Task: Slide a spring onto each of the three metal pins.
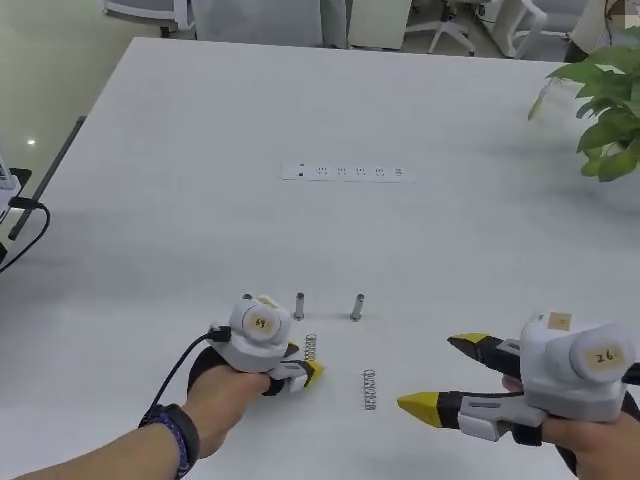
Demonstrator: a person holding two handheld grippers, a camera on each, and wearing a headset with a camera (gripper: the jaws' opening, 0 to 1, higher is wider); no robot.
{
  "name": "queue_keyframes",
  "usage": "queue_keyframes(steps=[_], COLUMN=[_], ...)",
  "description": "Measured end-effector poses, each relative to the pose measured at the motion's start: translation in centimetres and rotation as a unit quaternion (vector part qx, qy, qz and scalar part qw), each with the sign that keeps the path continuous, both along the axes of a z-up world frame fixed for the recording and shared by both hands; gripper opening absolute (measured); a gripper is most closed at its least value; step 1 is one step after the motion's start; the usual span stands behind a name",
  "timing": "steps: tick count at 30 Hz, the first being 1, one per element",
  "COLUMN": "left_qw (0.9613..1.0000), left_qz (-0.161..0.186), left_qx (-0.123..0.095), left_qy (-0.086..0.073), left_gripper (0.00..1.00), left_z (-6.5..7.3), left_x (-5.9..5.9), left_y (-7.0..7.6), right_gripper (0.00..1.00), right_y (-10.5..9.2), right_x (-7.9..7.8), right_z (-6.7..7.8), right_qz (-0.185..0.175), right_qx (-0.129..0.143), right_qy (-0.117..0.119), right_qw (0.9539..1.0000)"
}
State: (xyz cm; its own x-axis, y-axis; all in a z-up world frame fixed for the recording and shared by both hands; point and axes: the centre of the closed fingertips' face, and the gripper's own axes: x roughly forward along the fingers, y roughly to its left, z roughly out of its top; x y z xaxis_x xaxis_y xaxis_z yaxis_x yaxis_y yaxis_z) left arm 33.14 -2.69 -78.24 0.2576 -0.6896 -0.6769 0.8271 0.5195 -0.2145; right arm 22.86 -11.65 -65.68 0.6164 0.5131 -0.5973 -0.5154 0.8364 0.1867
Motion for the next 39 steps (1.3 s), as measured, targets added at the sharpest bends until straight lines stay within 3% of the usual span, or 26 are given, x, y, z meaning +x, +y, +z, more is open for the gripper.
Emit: queue_keyframes(steps=[12,15,22,39], left_qw=[0.9997,0.9991,0.9994,0.9996], left_qz=[0.016,0.010,0.012,0.003], left_qx=[0.015,0.030,0.030,0.023], left_qy=[-0.013,-0.026,-0.010,-0.016], left_gripper=[0.10,0.03,0.03,0.02], left_z=[-0.3,-0.3,-0.4,1.0], left_x=[0.6,0.8,0.5,-0.5], left_y=[0.4,0.7,1.3,5.2], right_gripper=[0.69,0.69,0.69,0.67], right_y=[0.2,0.3,0.6,1.8], right_x=[0.1,0.1,-0.1,-0.3], right_z=[-0.1,-0.2,-0.4,-0.7], right_qz=[0.003,0.004,0.009,0.029], right_qx=[0.000,0.000,-0.001,0.006], right_qy=[0.002,0.003,0.006,0.012], right_qw=[1.0000,1.0000,0.9999,0.9995])
